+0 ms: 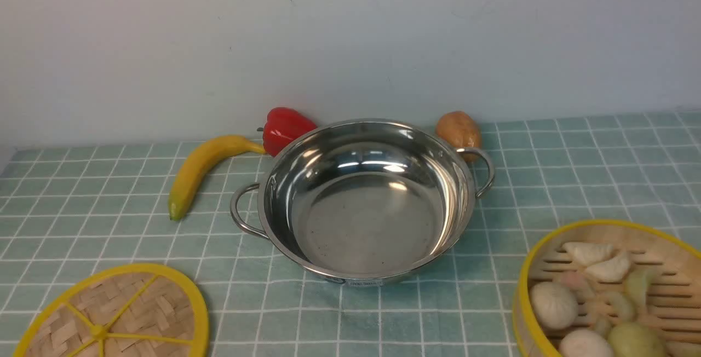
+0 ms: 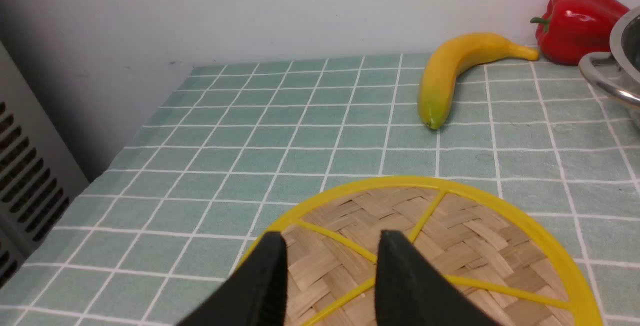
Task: Place the steamer in the pot on the blue tablecloth, and put the lid on the steamer.
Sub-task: 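Reach for and grasp the rim of the bamboo steamer holding the buns with the right gripper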
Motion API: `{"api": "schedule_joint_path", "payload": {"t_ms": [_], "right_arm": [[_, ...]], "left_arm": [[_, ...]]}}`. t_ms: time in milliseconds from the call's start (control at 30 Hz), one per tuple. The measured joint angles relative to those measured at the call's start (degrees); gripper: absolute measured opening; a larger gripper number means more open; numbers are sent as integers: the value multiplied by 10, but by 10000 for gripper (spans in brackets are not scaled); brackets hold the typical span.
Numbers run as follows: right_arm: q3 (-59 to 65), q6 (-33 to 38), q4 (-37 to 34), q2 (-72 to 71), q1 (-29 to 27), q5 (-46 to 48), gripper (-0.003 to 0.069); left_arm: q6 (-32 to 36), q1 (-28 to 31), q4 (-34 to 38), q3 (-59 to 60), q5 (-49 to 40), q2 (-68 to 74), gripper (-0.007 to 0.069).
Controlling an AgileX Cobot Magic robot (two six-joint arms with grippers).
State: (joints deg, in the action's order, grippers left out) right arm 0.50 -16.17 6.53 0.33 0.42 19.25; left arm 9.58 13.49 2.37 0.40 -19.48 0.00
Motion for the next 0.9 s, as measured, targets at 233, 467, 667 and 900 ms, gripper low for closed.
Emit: {"api": "schedule_joint_path", "payload": {"t_ms": [233, 467, 667, 900], "right_arm": [[0, 0, 0, 0, 0, 0, 242], [0, 0, 0, 0, 0, 0, 242], [0, 1, 13, 0, 0, 0, 242], [0, -18, 15, 0, 0, -10, 242]], "left_arm": [[0, 0, 0, 0, 0, 0, 243], [0, 0, 0, 0, 0, 0, 243], [0, 0, 0, 0, 0, 0, 243], [0, 0, 0, 0, 0, 0, 243]]}}
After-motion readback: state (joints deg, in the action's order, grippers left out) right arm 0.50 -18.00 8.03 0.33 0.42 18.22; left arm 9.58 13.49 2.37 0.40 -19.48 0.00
